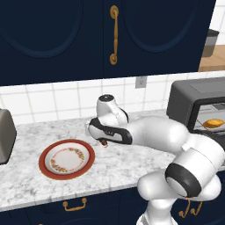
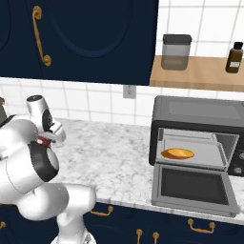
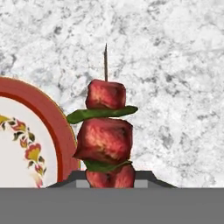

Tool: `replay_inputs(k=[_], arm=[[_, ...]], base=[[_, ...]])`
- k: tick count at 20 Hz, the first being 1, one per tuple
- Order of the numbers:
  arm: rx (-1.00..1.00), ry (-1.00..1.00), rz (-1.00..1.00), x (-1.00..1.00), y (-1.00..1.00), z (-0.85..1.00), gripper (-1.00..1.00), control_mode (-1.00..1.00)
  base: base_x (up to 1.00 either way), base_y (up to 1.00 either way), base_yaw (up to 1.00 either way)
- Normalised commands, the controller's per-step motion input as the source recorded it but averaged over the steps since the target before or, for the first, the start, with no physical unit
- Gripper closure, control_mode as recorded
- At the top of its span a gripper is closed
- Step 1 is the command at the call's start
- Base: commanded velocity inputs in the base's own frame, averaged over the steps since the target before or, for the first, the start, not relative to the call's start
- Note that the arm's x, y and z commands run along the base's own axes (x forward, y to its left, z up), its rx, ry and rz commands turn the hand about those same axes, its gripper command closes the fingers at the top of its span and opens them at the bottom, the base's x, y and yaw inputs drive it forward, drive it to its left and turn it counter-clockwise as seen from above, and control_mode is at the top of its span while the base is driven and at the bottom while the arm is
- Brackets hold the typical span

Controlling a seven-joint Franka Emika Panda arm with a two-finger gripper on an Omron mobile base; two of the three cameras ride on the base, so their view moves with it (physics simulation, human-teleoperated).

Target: Pick up the kebab skewer and baguette bread, and place them inside the toaster oven. Close the toaster oven door and start by setting the timer.

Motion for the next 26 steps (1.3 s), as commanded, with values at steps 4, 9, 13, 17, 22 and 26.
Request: replay_inputs(k=[4, 9, 13, 17, 22, 26], arm=[[0.12, 0.00, -0.39, -0.19, -1.00, 0.39, 1.00, -1.00], [0.14, 0.04, -0.40, -0.21, -1.00, 0.46, 1.00, -1.00], [0.14, 0.03, -0.44, -0.47, -1.00, 0.32, 1.00, -1.00], [0.12, 0.01, -0.42, -0.55, -1.00, 0.18, 1.00, -1.00], [0.12, 0.00, -0.41, -0.46, -1.00, 0.13, 1.00, -1.00], [0.08, 0.00, -0.28, -0.05, -0.93, 0.09, 1.00, -1.00]], base=[[0.00, 0.00, 0.00], [0.00, 0.00, 0.00], [0.00, 0.00, 0.00], [0.00, 0.00, 0.00], [0.00, 0.00, 0.00], [0.00, 0.00, 0.00]])
